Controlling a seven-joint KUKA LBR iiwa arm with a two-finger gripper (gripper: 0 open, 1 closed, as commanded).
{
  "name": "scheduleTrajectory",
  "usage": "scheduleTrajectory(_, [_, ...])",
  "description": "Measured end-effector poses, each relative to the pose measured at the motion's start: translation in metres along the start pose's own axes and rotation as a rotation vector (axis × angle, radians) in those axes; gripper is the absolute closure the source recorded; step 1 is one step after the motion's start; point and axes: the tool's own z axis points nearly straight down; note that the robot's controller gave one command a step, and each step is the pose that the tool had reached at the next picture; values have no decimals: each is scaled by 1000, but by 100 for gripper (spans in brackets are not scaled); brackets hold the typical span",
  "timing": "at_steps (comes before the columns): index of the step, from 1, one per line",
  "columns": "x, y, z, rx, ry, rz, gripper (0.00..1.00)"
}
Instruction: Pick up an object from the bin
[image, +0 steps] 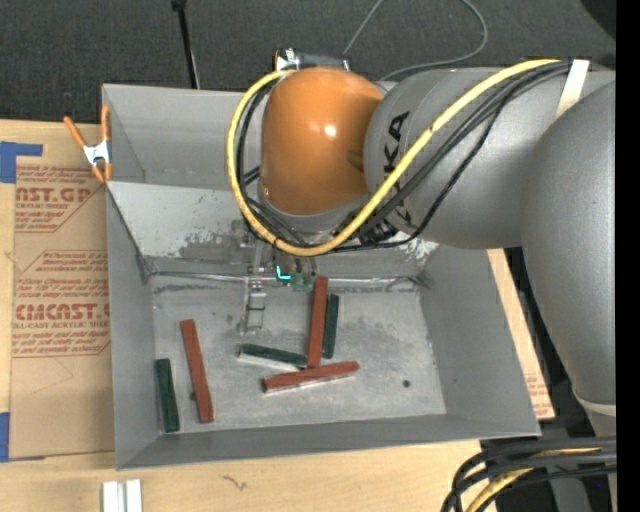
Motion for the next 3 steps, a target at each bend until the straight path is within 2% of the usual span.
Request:
scheduleTrajectory(1, [23, -88, 100, 1, -1, -310, 0])
scheduleTrajectory(2, [79, -108, 147, 1, -4, -81, 0])
scheduleTrajectory(3, [78, -108, 146, -1, -5, -82, 100])
